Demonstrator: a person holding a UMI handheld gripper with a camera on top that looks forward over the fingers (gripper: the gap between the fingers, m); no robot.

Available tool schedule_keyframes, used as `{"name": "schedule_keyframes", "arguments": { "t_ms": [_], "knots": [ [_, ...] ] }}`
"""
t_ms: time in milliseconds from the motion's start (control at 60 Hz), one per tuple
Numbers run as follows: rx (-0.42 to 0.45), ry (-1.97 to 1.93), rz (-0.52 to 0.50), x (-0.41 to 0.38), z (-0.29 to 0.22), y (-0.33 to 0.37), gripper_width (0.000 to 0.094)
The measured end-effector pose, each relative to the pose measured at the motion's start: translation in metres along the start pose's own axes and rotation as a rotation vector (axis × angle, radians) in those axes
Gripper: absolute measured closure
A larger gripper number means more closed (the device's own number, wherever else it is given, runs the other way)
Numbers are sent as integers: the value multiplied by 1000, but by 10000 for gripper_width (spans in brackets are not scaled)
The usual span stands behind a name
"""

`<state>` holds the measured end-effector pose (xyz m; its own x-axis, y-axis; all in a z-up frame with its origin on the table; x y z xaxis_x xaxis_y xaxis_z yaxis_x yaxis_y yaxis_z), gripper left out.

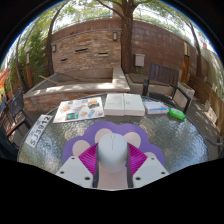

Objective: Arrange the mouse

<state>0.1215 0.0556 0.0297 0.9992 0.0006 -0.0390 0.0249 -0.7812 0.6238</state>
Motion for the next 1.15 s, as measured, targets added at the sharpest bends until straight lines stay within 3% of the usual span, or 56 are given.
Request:
{"name": "schedule_keyframes", "arguments": {
  "t_ms": [133,233,267,533,750,1150],
  "knots": [
    [-55,-28,-4,-5,11,-1,424],
    [-54,-39,0,-4,0,18,125],
    [-46,-37,7,-3,-4,29,81],
    [12,-35,66,-13,-52,167,98],
    [5,-56,95,-25,-47,255,101],
    [-16,-27,99,-38,-20,306,94]
  ]
}}
Point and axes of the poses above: the point between the fingertips, and its own axes, seen from behind it with the camera up: x to the right, z down, y backward, against the way the camera looks, the point moved 5 cm from there along y, backward, against the way the camera looks, and after that the axes turned 3 degrees about -y, right-handed, at the moved point
